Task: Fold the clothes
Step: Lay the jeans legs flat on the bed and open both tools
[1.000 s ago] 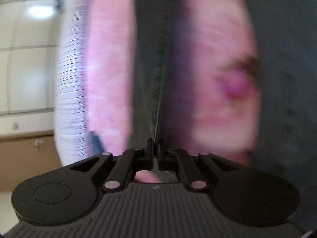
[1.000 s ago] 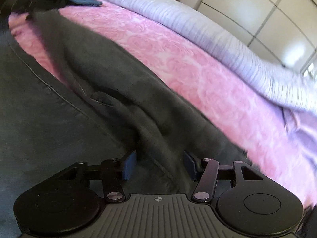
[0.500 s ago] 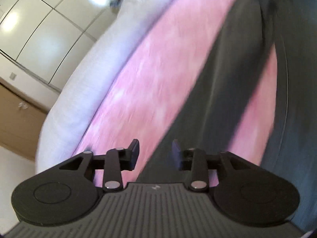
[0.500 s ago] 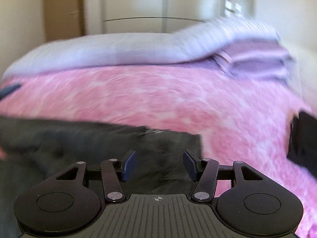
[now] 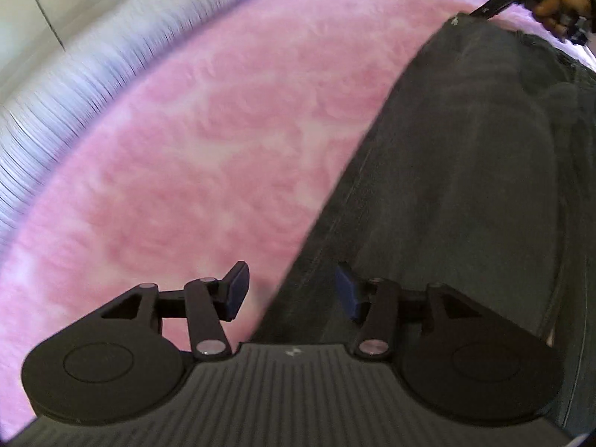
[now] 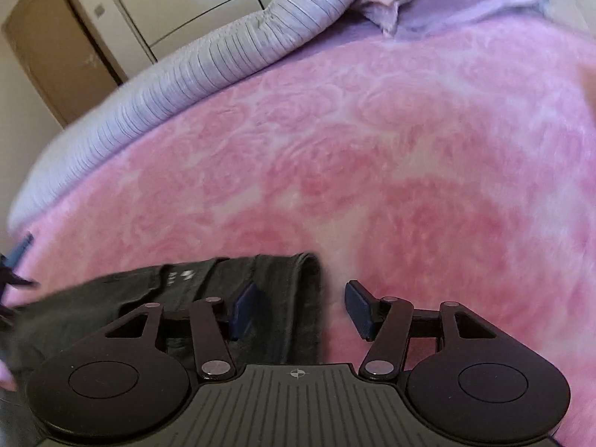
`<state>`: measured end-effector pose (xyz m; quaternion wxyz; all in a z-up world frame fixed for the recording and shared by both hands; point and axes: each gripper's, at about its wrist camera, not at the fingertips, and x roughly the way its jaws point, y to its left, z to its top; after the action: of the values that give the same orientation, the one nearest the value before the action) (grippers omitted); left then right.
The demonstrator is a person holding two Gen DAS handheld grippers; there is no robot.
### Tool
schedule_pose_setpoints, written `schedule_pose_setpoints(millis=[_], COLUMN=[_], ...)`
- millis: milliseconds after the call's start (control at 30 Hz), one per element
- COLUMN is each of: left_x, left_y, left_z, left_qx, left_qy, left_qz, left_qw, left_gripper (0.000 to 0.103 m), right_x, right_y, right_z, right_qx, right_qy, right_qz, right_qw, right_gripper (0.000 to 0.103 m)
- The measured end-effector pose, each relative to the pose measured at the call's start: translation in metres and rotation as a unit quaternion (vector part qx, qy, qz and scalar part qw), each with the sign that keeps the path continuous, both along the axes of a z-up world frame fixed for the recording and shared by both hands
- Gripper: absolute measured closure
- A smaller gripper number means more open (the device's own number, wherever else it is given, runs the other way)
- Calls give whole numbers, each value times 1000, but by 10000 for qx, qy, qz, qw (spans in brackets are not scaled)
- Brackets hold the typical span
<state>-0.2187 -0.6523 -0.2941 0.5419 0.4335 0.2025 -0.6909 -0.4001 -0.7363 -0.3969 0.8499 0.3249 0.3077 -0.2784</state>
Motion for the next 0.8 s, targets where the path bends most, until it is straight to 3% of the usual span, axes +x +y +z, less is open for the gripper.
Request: schedule_pose_setpoints(millis=[33,67,100,133,233,300,367,467,533,600,633,667,800], left_x=[-2,-4,-6,-8,-19,-18,-15,-18,-22,-22,-21,-21,-21], left_y=[-7,-15,-18,-18,-16,-23,-37,-60,-68,-63,-58,-51,-11], left_z=[-7,-14,-17,-15,-3,5,9,-12,-29,-27,-22,-15,15], left_qx=[89,179,257,245,15,-295,-581,-325,-126,-274,-367,-470,-876], left_qy=[127,253,356,279,-320,-540,-713,-1110,-1364,-1361,-1342,-1339,-1209], left_qz=[10,20,10,-40,-244,-133,45,32,54,213,345,461,772], left_qw=[9999,9995,9990,9993,9992,9980,9957,9933,9906,9901,9897,9888,9858], left_gripper=[61,78,84,93,99,99,99,92,88,84,78,73,72], right_x=[0,0,-2,-4,0,8,22,47,51,42,37,33,19], right_y=[3,7,8,7,8,0,-11,-27,-30,-23,-16,-8,48], right_z=[0,1,4,8,32,48,43,24,8,12,18,24,60], right_qx=[21,-4,-83,-69,-486,-764,-881,-921,-819,-932,-1040,-1148,-1512], right_qy=[8,43,83,16,-124,-221,-9,505,735,670,703,735,675], right_qz=[86,129,68,-15,-34,-20,-7,43,-37,-231,-241,-251,122], right_qw=[10000,9999,9999,10000,9987,9968,9961,9945,9939,9931,9918,9903,9861], right_gripper=[67,74,84,87,89,89,89,88,80,72,68,67,66])
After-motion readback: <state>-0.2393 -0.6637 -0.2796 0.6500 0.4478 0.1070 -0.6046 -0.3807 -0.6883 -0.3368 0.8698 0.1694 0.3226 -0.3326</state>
